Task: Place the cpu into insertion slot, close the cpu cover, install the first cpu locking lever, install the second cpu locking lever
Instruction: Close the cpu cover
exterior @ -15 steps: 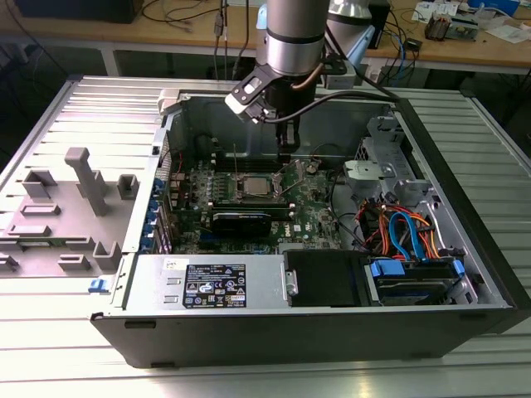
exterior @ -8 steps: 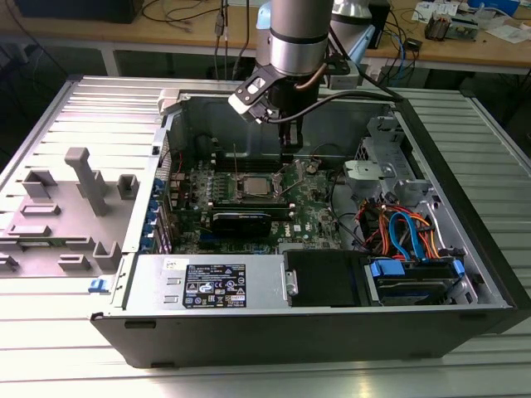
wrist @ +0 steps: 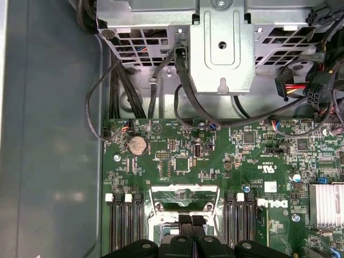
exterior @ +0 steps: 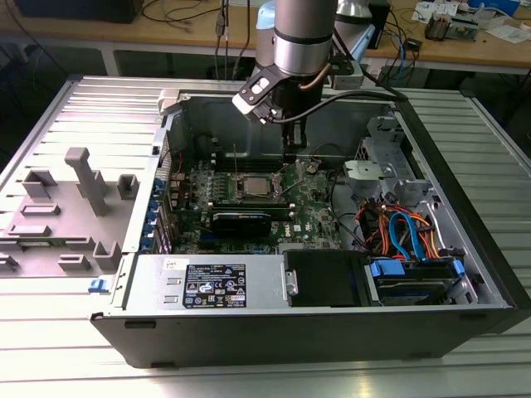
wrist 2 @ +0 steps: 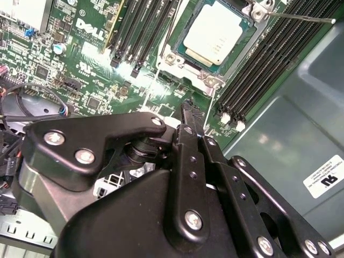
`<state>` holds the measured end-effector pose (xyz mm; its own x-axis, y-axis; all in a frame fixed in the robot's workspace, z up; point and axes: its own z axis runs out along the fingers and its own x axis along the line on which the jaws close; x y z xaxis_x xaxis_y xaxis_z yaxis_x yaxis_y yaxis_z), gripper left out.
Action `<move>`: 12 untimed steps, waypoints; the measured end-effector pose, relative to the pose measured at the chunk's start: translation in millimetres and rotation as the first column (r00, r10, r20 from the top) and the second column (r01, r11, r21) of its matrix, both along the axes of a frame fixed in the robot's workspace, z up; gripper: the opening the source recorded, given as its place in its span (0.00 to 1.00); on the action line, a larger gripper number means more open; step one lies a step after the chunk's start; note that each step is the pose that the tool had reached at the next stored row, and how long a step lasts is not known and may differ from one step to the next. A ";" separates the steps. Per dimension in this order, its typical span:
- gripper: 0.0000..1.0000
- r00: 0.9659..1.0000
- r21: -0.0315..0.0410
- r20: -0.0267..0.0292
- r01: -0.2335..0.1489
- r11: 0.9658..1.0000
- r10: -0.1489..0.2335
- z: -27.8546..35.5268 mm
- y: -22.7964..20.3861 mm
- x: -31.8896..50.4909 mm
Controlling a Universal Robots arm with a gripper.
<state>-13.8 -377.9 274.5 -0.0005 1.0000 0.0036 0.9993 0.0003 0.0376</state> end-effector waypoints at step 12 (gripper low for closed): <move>0.11 1.000 0.000 0.000 0.000 1.000 0.000 0.0 0.0 7.1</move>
